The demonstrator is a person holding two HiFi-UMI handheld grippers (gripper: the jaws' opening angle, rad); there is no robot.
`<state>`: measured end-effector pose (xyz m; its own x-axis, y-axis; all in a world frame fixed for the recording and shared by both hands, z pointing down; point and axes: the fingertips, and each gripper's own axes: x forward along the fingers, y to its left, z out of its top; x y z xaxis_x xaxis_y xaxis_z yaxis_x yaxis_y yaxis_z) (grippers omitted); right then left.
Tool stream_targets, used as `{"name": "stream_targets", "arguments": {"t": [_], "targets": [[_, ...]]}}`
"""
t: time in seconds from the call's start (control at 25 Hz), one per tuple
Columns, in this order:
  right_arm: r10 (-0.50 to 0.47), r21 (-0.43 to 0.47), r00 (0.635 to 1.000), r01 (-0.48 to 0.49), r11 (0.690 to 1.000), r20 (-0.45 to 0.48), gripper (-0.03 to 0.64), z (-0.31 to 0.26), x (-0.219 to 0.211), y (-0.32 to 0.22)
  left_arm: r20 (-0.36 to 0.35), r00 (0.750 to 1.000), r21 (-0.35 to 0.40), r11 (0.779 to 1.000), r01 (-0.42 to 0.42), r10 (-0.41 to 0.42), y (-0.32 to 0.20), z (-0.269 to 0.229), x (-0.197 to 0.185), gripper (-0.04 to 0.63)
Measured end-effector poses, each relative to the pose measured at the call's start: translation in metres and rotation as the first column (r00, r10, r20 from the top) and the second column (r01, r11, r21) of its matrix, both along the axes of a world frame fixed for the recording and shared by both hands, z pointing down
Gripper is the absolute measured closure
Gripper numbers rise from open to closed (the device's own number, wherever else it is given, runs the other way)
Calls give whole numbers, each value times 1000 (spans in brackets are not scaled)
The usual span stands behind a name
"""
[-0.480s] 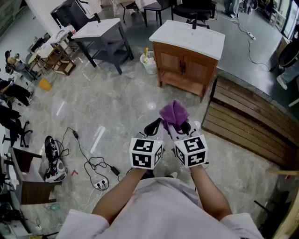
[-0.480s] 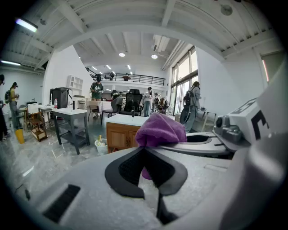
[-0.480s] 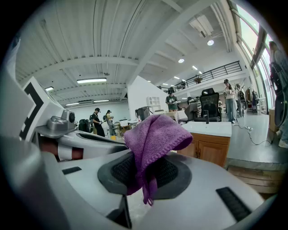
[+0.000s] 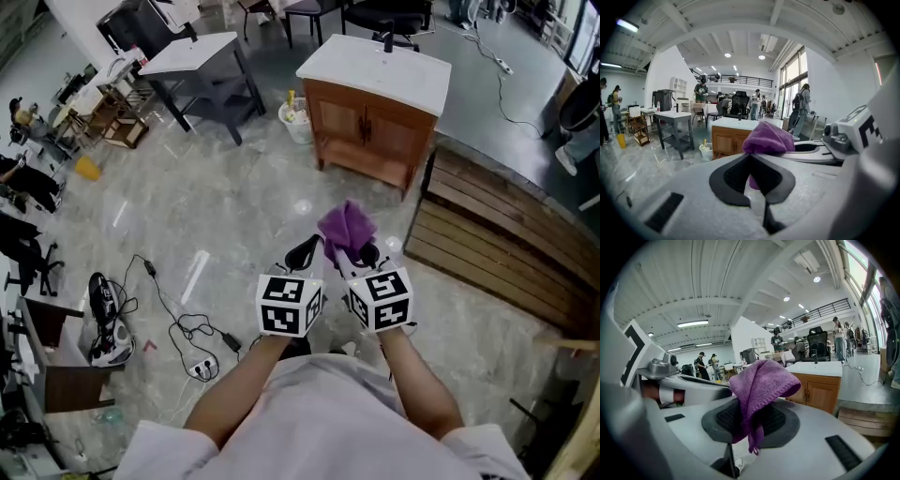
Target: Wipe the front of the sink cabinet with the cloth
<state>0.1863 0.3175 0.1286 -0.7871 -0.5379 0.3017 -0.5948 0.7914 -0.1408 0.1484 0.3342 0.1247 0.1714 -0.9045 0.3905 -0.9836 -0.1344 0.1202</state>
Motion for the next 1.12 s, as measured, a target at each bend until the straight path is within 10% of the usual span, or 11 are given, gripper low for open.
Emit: {"name": "stream_targets", "arguments": {"t": [1.12], "targets": [[232,-14,963,-236,972,-135,540,6,-175,-209,-125,969,-12,977,-215,212,-226,10,-188,592]]}}
